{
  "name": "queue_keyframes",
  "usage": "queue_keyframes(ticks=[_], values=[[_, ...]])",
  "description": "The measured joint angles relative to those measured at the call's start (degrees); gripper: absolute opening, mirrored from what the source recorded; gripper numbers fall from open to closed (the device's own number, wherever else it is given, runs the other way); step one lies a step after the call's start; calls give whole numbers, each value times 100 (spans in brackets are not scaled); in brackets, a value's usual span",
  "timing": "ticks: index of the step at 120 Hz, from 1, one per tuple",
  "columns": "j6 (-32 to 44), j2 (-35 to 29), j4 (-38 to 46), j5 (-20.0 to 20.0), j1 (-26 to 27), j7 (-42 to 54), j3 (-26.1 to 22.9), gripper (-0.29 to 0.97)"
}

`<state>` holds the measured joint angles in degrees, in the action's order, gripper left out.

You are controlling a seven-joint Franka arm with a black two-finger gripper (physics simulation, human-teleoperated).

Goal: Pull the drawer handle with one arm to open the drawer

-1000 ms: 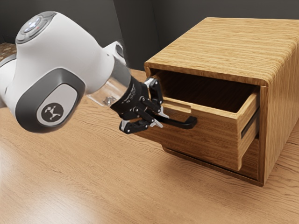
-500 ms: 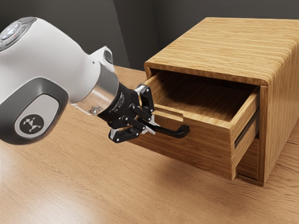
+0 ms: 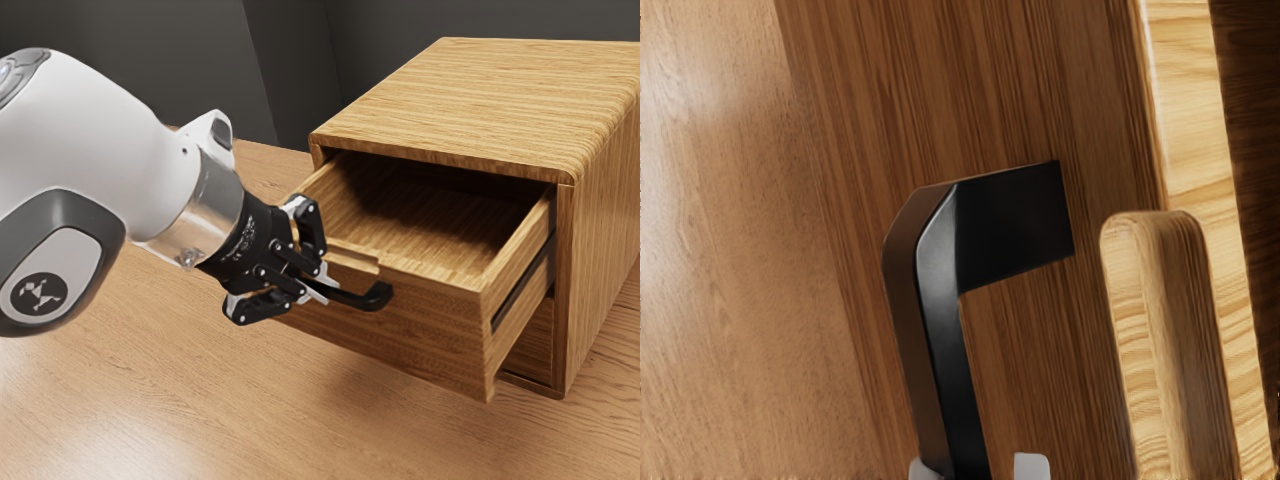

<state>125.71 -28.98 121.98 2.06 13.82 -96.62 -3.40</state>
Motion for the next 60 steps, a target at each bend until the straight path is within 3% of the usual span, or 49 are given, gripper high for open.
queue_keyframes(ticks=[60], values=[[-147, -725, 504, 2, -6, -17, -78, -11]])
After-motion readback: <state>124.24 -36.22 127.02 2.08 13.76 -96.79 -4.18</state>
